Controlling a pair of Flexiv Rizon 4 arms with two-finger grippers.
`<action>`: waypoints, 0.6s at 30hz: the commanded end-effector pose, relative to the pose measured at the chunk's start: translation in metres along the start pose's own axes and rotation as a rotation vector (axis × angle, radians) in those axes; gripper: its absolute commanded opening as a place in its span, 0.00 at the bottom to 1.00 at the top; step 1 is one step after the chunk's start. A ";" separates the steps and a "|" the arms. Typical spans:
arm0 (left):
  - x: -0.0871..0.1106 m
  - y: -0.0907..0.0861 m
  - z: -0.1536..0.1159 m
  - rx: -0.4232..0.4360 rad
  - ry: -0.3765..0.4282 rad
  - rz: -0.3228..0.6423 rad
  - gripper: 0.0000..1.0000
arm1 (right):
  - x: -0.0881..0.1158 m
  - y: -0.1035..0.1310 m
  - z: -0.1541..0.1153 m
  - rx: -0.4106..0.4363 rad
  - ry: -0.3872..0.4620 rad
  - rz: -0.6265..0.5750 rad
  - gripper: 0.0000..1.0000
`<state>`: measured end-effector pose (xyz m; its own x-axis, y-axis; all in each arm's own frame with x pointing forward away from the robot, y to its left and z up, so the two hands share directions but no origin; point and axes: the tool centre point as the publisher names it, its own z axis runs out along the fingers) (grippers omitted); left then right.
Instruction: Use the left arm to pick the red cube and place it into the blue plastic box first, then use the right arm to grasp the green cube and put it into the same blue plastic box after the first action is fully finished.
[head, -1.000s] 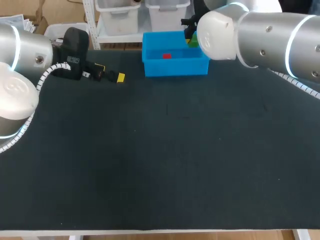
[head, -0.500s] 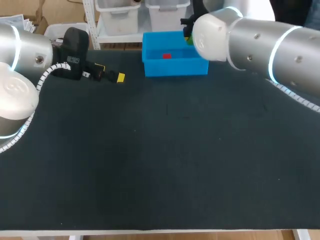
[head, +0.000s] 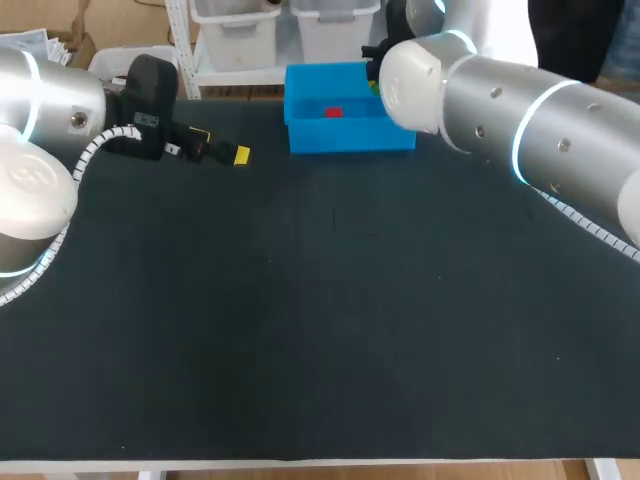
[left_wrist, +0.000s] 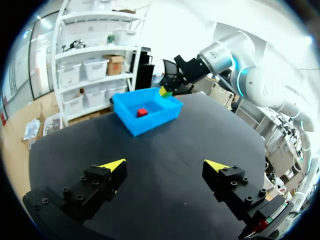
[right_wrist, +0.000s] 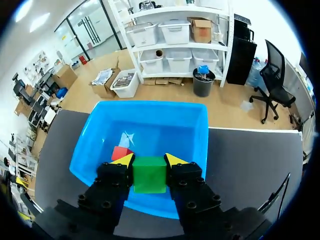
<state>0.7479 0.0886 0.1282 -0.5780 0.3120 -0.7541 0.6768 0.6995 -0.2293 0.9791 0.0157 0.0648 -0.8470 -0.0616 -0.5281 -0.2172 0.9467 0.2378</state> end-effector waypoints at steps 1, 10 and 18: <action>0.002 0.001 -0.001 0.007 -0.010 0.003 1.00 | -0.036 -0.003 0.032 0.007 0.132 0.004 0.00; 0.002 0.001 -0.001 0.007 -0.010 0.003 1.00 | -0.032 -0.006 0.050 0.012 0.178 0.006 0.00; 0.002 0.001 -0.001 0.007 -0.010 0.003 1.00 | -0.039 -0.001 0.050 0.010 0.186 -0.028 0.60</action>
<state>0.7479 0.0886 0.1282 -0.5780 0.3120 -0.7541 0.6768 0.6995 -0.2293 0.9859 0.0210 0.0428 -0.8147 -0.0716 -0.5754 -0.2342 0.9484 0.2136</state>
